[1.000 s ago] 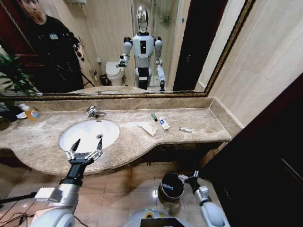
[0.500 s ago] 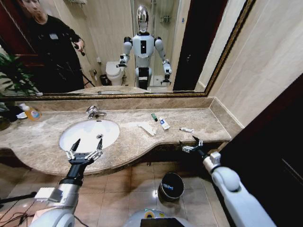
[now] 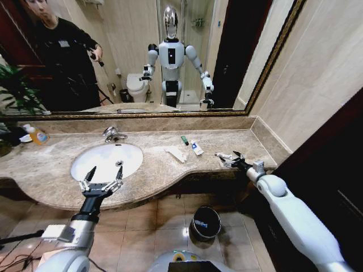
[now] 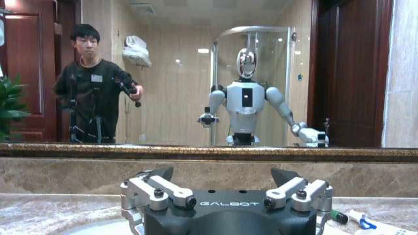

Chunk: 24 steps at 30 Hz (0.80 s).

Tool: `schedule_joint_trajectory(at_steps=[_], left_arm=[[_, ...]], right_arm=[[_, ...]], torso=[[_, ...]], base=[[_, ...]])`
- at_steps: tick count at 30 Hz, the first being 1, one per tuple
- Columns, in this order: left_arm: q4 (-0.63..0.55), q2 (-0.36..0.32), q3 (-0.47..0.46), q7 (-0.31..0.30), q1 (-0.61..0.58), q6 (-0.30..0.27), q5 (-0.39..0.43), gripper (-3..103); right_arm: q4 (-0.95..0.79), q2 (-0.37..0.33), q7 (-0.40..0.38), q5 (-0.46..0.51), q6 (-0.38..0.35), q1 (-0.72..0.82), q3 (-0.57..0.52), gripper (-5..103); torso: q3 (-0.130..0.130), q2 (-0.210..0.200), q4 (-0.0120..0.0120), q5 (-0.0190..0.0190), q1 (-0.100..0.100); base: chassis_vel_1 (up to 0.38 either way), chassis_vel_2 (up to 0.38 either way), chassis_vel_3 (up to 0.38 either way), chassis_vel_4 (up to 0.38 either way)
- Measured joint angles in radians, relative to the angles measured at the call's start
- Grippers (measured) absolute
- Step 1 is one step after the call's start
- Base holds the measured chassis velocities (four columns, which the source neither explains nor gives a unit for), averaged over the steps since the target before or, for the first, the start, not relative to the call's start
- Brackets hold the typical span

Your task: Pick up the trash from the sink and place it in the trash bin.

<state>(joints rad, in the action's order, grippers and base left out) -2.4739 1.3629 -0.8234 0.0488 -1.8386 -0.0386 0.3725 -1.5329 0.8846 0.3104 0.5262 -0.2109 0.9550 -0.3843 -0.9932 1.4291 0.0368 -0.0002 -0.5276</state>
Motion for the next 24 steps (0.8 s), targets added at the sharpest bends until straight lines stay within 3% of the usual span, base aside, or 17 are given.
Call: schedule_joint_trajectory(at_steps=[15,18,24], left_arm=[[0.0,0.0,0.0,0.0,0.0,0.0,0.0,100],[0.0,0.0,0.0,0.0,0.0,0.0,0.0,100],[0.0,0.0,0.0,0.0,0.0,0.0,0.0,100]], right_arm=[[0.078,0.034,0.018,0.027,-0.027,-0.063,0.026,101],[0.084,0.031,0.023,0.027,-0.026,-0.07,0.03,98],[0.11,0.028,0.025,0.026,-0.024,-0.098,0.046,73]], torso=[[0.0,0.0,0.0,0.0002,0.0],[0.0,0.0,0.0,0.0002,0.0],[0.0,0.0,0.0,0.0002,0.0]], base=[[0.0,0.0,0.0,0.0],[0.0,0.0,0.0,0.0],[0.0,0.0,0.0,0.0]])
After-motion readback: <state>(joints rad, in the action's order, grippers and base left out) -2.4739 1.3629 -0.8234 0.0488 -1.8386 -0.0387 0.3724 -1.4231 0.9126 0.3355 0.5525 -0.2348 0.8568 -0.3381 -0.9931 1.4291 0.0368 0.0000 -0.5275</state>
